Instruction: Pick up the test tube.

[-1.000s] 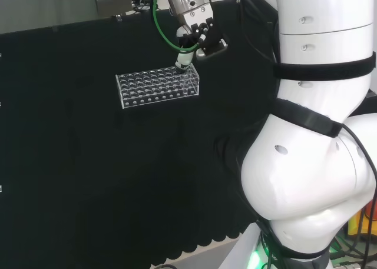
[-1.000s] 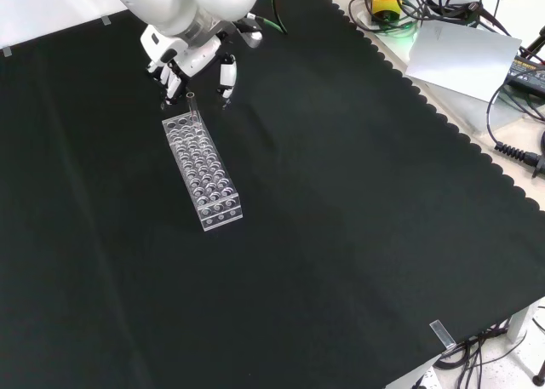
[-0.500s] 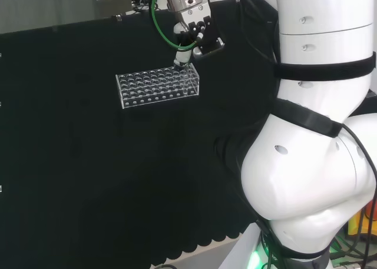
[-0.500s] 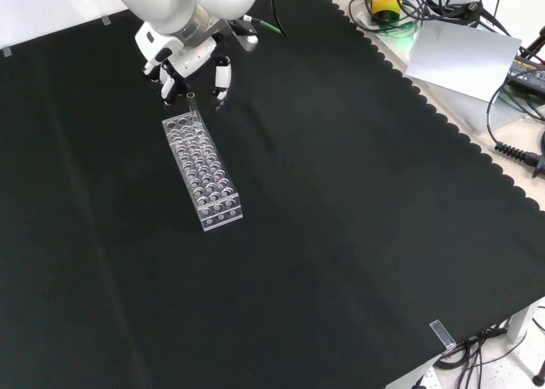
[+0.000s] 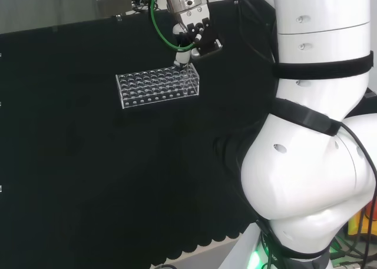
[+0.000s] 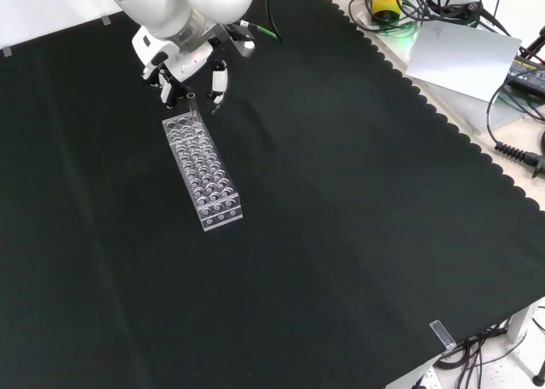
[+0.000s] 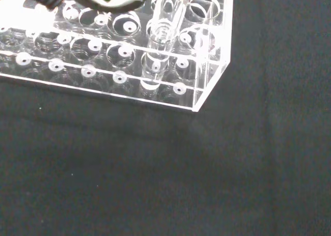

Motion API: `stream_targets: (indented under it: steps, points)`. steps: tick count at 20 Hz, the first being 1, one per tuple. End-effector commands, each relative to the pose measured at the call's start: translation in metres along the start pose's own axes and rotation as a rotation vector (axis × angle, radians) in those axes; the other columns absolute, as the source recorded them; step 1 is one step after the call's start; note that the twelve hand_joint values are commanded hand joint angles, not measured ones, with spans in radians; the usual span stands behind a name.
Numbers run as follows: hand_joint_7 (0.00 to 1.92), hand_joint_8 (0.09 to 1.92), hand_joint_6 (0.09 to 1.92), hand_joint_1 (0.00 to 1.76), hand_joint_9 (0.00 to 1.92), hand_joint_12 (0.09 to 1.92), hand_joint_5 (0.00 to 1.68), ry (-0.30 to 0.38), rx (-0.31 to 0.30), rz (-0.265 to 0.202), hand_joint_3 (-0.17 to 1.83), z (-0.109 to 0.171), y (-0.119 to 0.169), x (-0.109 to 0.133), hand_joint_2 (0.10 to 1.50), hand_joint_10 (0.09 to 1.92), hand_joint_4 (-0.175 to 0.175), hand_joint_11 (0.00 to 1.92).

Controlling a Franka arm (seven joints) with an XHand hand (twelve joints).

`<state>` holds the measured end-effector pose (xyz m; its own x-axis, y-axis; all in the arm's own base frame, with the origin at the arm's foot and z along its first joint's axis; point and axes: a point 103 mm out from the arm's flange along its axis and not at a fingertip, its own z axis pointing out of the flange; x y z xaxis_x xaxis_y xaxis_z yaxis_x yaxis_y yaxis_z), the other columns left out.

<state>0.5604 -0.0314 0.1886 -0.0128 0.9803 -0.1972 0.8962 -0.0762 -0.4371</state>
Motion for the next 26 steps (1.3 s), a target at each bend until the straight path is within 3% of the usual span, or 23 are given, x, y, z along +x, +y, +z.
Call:
stream_targets:
  steps: [1,3,4,5,7,11,16,26]
  points:
    - [1.20,0.73,0.74,0.93,1.01,1.46,0.78,0.030,-0.024,0.009,0.57,0.005,0.004,0.002,0.73,0.62,-0.175,0.35]
    - [1.27,0.69,0.70,0.97,1.07,1.43,0.86,0.044,-0.048,0.018,0.59,0.004,0.004,0.002,0.72,0.59,-0.175,0.40]
    - [1.34,0.66,0.76,1.03,1.13,1.42,0.95,0.052,-0.067,0.025,0.49,0.004,0.004,0.002,0.79,0.57,-0.137,0.45]
    - [1.42,0.61,0.76,1.09,1.22,1.39,1.04,0.060,-0.103,0.032,0.40,0.003,0.003,0.002,0.84,0.54,-0.136,0.51]
    - [1.55,0.54,0.69,1.17,1.37,1.30,1.17,0.081,-0.165,0.039,0.33,0.001,0.001,0.002,0.86,0.49,-0.162,0.66]
    - [1.71,0.44,0.51,1.21,1.58,1.13,1.31,0.171,-0.234,0.060,0.45,-0.005,-0.002,0.001,0.76,0.37,-0.175,0.97]
    - [1.78,0.41,0.45,1.22,1.69,0.99,1.36,0.227,-0.255,0.059,0.55,-0.017,-0.004,-0.001,0.69,0.28,-0.175,1.19]
    - [1.82,0.41,0.44,1.23,1.74,0.96,1.38,0.296,-0.263,0.051,0.59,-0.046,-0.010,-0.009,0.66,0.26,-0.175,1.24]
